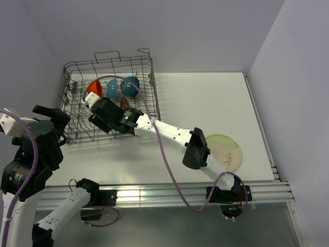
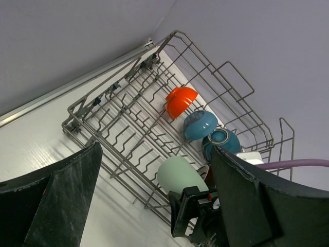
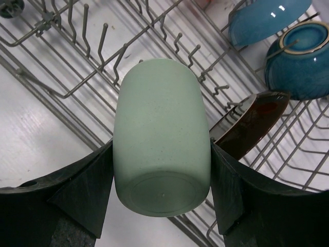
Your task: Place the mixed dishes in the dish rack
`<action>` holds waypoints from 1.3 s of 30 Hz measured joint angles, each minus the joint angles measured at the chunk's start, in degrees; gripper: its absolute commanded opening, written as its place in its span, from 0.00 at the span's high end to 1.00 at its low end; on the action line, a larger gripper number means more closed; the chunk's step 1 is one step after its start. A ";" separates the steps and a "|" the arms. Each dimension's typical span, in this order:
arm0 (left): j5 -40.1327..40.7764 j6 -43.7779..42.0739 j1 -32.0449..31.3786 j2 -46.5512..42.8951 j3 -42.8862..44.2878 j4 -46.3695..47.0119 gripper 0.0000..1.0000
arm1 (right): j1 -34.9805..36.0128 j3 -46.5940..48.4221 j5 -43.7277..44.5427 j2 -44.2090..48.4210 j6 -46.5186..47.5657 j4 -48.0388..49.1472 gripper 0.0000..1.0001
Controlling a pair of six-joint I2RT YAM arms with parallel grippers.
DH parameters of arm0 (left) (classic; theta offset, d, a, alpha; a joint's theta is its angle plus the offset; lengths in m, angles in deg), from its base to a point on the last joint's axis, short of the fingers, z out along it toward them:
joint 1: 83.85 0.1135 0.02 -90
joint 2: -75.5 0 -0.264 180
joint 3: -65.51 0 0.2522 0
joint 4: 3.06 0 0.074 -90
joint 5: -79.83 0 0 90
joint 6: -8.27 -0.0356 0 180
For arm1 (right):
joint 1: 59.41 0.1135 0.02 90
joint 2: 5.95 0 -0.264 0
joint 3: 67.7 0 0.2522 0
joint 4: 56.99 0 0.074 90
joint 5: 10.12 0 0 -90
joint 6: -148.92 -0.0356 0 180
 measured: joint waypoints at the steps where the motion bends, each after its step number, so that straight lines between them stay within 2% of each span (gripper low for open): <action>1: -0.26 -0.11 0.00 0.04 -0.22 0.13 0.08 | 0.00 0.31 0.26 -0.26 0.59 0.04 1.00; 20: -3.43 -1.18 0.00 0.28 -1.66 2.82 0.09 | -1.75 1.38 -2.01 -3.32 3.96 1.42 1.00; 31: -4.57 -2.05 0.00 1.05 -2.73 3.72 0.09 | -1.77 1.38 -1.62 -3.32 4.72 1.38 0.88; 39: -5.49 -2.45 0.00 1.42 -3.69 4.07 0.09 | -1.77 1.38 -1.18 -3.32 6.43 1.36 0.89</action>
